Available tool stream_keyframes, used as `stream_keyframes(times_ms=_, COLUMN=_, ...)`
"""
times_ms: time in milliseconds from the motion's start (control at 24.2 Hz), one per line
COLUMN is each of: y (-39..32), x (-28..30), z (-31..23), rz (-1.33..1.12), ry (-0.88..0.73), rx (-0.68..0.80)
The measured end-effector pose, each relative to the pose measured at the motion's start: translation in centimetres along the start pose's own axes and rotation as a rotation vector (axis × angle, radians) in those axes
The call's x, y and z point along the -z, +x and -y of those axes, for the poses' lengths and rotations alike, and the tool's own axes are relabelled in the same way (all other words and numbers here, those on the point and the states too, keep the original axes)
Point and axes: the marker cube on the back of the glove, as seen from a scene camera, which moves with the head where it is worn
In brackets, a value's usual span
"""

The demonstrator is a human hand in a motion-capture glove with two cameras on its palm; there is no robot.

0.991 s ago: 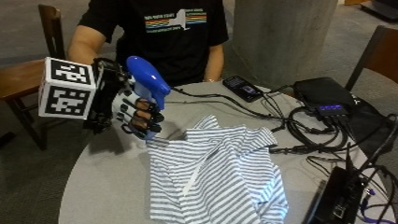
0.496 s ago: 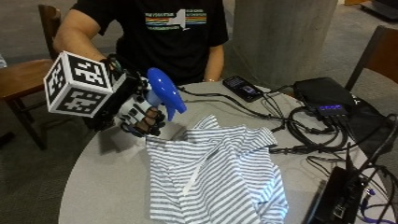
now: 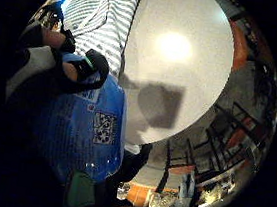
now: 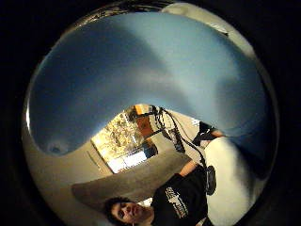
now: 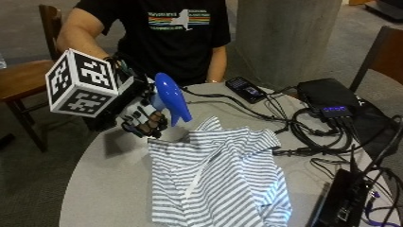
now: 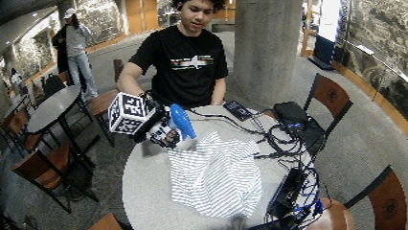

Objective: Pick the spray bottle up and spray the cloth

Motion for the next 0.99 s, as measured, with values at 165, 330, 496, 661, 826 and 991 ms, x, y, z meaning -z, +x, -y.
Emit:
stream_keyframes(times_ms=165, y=0.00, x=0.21, z=-0.04, rz=0.009, ry=0.003, rx=-0.008)
stream_keyframes(times_ms=330, y=-0.06, x=0.31, z=0.03, rz=0.007, ry=0.003, rx=-0.018)
stream_keyframes(times_ms=496, y=-0.06, x=0.21, z=0.05, rz=0.008, ry=0.003, rx=-0.023)
stream_keyframes(times_ms=661, y=-0.05, x=-0.03, z=-0.02, rz=0.003, ry=-0.002, rx=-0.029)
stream_keyframes(times_ms=826, y=0.03, x=-0.22, z=-0.05, rz=0.001, ry=-0.005, rx=-0.035)
stream_keyframes(times_ms=991, y=0.04, x=-0.33, z=-0.02, rz=-0.001, ry=-0.006, rx=-0.041)
